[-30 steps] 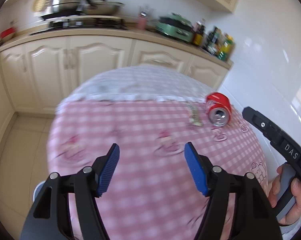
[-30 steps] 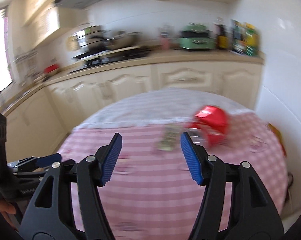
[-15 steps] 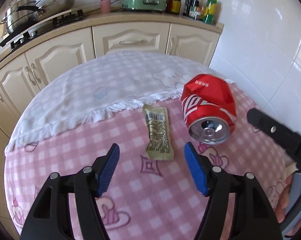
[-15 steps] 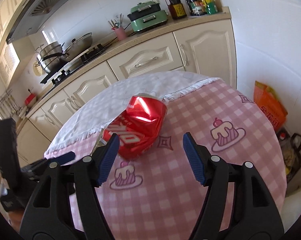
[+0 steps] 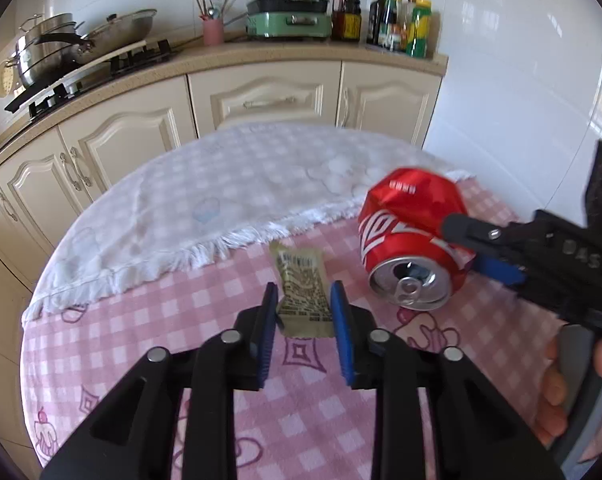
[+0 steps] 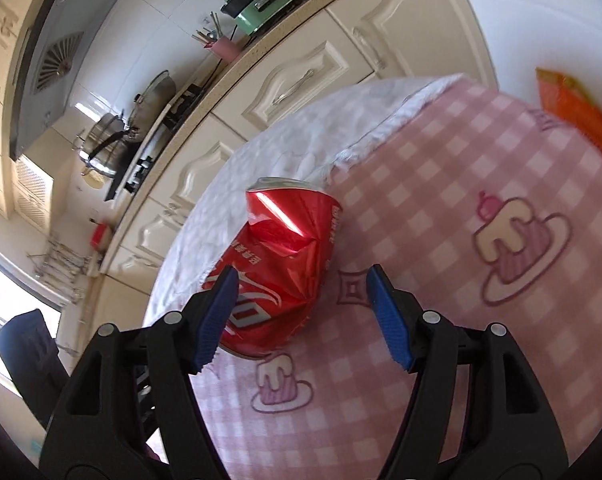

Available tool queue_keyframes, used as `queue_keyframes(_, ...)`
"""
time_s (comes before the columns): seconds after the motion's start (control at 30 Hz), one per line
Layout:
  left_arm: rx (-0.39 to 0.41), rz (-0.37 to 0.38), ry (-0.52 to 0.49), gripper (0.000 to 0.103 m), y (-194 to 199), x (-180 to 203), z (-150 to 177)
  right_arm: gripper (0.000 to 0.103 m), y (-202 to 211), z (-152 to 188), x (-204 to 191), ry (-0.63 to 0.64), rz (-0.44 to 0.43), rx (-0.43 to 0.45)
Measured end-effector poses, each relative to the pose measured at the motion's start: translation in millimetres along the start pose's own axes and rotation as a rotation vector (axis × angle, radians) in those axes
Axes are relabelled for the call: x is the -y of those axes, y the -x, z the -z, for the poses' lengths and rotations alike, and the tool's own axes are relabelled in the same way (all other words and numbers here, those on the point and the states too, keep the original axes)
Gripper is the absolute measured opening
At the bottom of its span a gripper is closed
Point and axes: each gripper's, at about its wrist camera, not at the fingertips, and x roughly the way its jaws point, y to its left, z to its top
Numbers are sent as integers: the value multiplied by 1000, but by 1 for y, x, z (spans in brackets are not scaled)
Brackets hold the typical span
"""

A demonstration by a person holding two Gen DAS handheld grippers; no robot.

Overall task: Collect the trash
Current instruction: 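Carry the snack wrapper and red can over the blue bucket and open both tools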

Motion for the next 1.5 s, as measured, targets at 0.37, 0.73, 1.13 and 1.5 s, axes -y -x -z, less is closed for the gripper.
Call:
queue_keyframes(0.37,30,37,41,3,32,-26,22,19,0,13,-35,104,-64,-19)
queue_keyframes(0.73,139,31,157,3,98,-86,51,18,18,78,-144,492,37,111)
queue_keyframes(1.13,228,-80,332,3,186,-207,144,18,-20,175,-252,653,-105,-6)
queue_keyframes(1.5,190,-235,568,3,221,-337,263,18,-104,317,-358,831,-231,-209)
